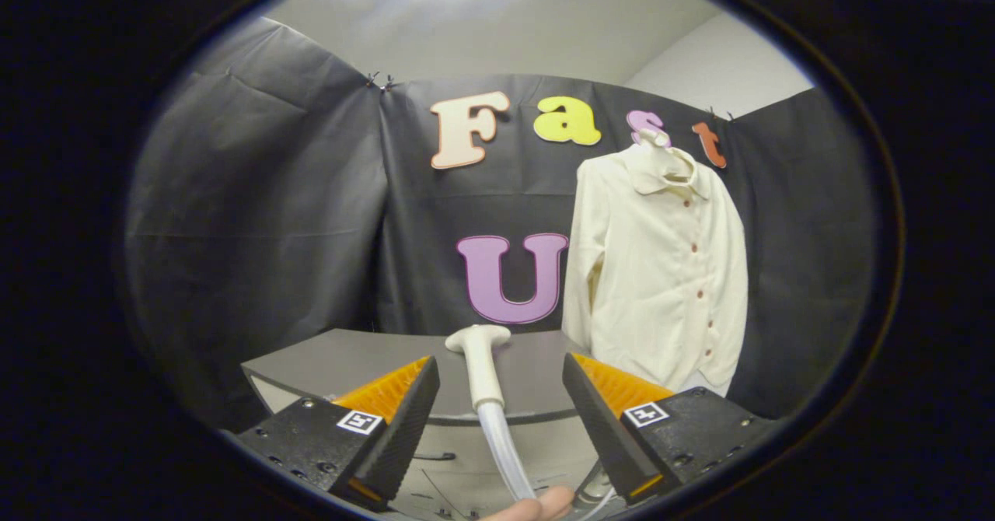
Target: Iron the clothes twice with a garment steamer, once on the left side and once on the right side.
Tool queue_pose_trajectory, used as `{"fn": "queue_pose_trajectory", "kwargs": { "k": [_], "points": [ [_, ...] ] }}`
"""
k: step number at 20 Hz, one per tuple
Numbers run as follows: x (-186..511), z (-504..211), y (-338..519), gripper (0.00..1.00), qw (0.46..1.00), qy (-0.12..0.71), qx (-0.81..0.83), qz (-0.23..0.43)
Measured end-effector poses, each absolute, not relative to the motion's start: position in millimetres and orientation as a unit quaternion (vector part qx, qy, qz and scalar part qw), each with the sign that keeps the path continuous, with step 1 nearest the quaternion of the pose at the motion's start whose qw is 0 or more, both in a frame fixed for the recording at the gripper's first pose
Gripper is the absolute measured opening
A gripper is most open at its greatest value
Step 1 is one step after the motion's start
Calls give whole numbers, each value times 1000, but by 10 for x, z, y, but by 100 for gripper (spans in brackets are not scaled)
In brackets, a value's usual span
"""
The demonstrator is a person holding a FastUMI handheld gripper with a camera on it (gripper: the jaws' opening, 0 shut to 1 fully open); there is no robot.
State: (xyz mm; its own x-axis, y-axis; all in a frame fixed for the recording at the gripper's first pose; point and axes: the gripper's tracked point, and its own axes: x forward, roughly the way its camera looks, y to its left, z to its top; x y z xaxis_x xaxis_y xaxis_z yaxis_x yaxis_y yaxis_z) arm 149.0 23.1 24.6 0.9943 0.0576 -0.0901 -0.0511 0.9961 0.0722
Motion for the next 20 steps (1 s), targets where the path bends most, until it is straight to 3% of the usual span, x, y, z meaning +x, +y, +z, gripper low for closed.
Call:
{"fn": "queue_pose_trajectory", "kwargs": {
  "k": [8,11,18,20],
  "points": [
    [2513,203,543,97,993,108,24,29],
    [2882,-50,765,97,984,171,18,52],
    [3085,-1005,605,95,926,368,-77,17],
    [3035,-1144,628,88,918,387,-85,19]
  ]
}}
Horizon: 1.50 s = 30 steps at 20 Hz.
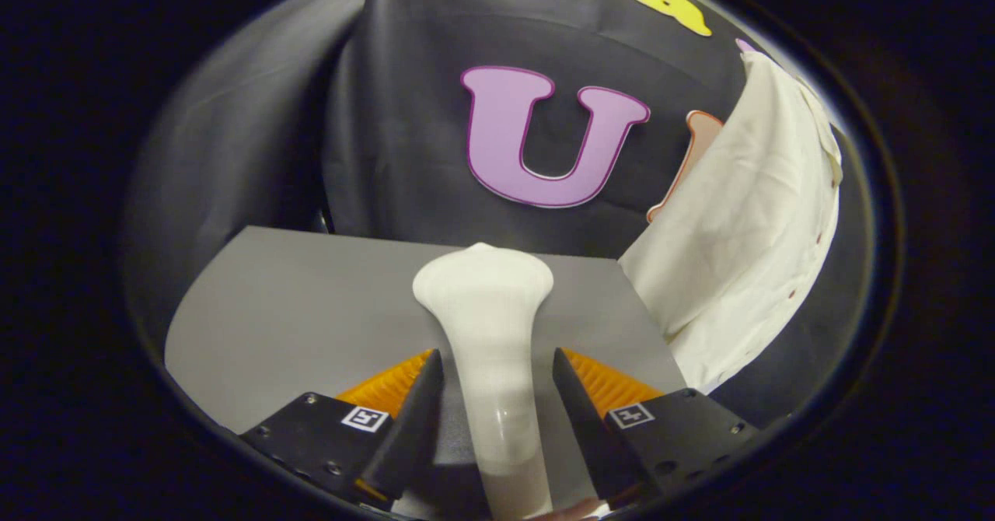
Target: Iron the clothes twice with a garment steamer, once on the left side and once on the right side.
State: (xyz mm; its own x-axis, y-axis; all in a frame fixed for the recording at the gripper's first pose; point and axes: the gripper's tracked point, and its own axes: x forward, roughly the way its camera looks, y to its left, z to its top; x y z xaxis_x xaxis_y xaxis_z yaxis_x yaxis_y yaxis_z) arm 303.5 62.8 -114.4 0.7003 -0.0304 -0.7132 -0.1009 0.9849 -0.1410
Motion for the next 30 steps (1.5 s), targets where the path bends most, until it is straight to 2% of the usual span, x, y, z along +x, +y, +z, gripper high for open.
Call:
{"fn": "queue_pose_trajectory", "kwargs": {
  "k": [4,9,15,24,30],
  "points": [
    [3065,-1083,610,54,928,360,-97,-9],
    [3044,-856,597,42,943,309,-126,-13],
    [2871,-270,580,40,983,180,-43,16],
    [2239,1028,346,39,1000,17,-9,13],
    [2079,1595,-128,39,1000,-21,2,-6]
  ]
}}
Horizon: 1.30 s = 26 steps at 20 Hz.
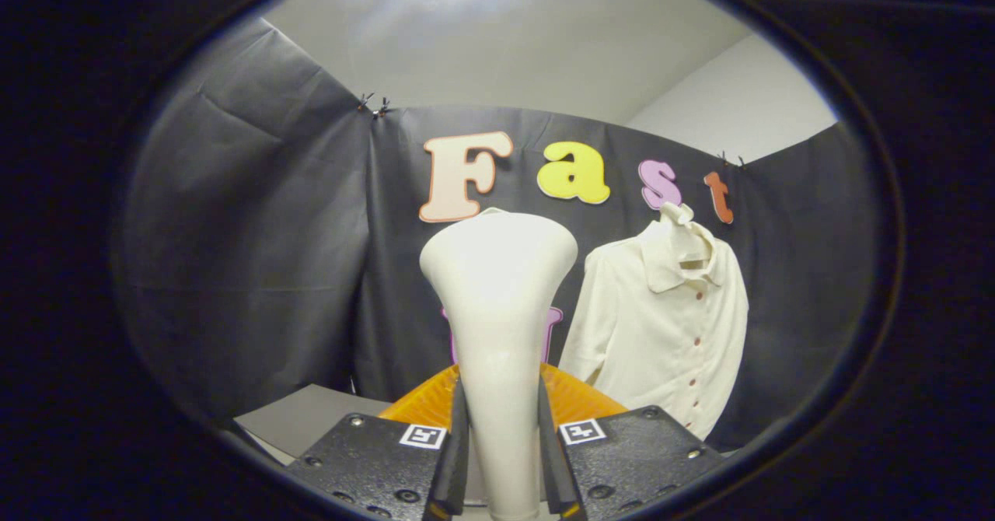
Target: Iron the clothes twice with a garment steamer, once on the left side and once on the right side.
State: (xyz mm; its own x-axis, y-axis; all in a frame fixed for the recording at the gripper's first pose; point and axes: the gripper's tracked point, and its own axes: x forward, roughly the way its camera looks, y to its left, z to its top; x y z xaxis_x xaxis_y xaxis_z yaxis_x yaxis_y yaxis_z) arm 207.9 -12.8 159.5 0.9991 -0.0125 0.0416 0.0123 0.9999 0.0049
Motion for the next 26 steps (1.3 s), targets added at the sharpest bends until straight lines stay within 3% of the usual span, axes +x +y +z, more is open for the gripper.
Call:
{"fn": "queue_pose_trajectory", "kwargs": {
  "k": [14,21,26],
  "points": [
    [2951,1876,-1625,39,999,6,-22,-31],
    [3390,1236,-2242,39,996,36,-17,-77],
    [3489,675,-2225,39,997,46,25,-54]
  ]
}}
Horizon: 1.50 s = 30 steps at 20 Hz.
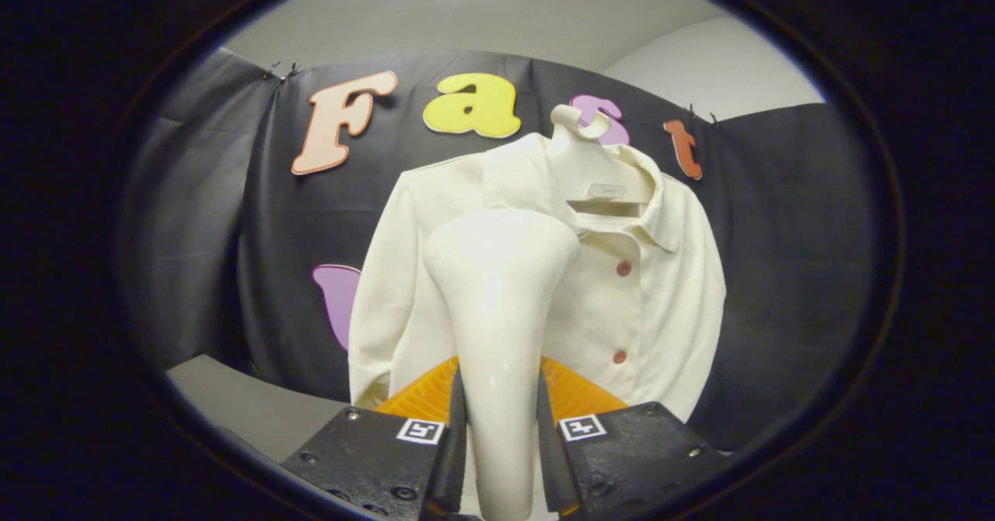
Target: Iron the clothes twice with a garment steamer, once on the left side and once on the right side.
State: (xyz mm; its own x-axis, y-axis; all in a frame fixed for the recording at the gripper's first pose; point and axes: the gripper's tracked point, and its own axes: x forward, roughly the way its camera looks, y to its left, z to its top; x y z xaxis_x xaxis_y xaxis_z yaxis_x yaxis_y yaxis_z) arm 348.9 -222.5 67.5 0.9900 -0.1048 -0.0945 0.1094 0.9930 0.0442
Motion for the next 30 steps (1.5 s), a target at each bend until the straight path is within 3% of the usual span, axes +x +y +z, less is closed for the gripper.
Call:
{"fn": "queue_pose_trajectory", "kwargs": {
  "k": [9,30],
  "points": [
    [3422,359,-2064,39,997,46,48,-41],
    [2780,-1699,-2014,40,986,150,63,-46]
  ]
}}
